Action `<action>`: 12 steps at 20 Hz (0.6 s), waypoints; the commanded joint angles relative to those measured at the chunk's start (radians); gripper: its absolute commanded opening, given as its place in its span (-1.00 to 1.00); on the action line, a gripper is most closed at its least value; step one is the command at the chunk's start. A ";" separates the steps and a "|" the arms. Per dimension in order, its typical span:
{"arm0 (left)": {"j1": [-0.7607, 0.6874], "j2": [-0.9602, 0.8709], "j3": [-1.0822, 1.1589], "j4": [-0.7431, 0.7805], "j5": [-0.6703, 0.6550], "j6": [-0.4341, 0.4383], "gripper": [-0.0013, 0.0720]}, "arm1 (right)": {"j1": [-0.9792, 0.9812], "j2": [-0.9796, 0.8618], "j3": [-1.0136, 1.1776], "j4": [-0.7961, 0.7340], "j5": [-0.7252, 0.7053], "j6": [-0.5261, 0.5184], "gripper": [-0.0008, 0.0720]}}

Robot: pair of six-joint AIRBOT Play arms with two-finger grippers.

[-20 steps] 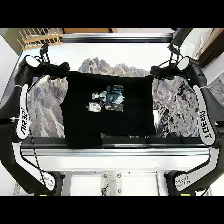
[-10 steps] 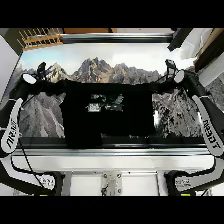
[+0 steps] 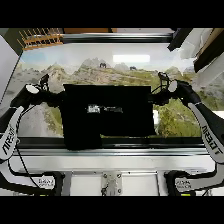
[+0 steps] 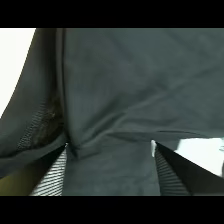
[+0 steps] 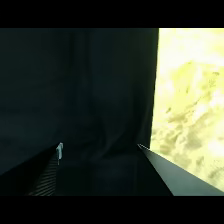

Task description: Fold the clothes and pants, and hang the long-sleeved shirts on hangers.

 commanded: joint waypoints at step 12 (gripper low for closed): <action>0.037 0.539 -0.528 -0.007 -0.132 -0.085 0.53 | -0.206 0.593 -0.733 0.135 0.093 0.299 0.44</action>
